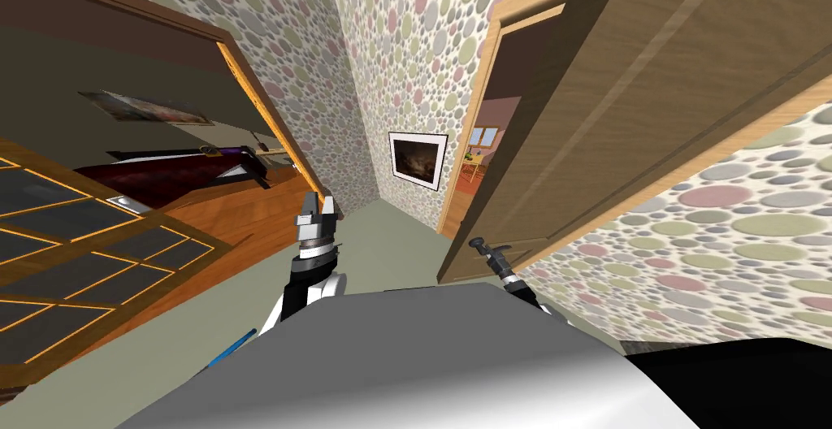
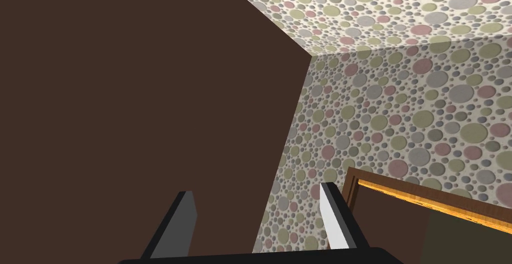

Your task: Pull the door open

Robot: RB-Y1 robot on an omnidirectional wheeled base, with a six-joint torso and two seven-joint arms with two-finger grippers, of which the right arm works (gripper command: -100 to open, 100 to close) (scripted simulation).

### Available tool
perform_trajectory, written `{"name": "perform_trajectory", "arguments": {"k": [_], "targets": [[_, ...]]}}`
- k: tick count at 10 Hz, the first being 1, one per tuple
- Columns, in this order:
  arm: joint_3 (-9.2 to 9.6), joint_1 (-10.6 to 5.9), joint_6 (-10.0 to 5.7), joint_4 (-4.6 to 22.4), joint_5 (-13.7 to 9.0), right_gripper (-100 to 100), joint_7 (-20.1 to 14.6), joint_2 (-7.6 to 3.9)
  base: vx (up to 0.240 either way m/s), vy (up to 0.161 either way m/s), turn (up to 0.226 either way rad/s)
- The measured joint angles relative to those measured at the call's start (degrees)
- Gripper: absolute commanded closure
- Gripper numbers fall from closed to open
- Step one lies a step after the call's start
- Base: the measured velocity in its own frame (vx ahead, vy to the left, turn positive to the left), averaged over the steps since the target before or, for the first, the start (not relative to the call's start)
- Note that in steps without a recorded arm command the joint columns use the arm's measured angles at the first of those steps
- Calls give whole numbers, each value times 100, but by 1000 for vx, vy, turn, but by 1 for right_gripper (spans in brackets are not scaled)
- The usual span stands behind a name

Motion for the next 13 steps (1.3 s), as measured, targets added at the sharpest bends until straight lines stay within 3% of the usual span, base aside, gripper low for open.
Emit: {"name": "perform_trajectory", "arguments": {"k": [2, 7, 13], "targets": [[41, 47, -214, 142, -1, 100, -50, -52, -134, -45, 74], [79, 76, -389, 243, -3, 100, -97, -91, -175, -72, 158], [161, 138, -752, 487, 5, 100, -173, -176, -201, -78, 159]]}}
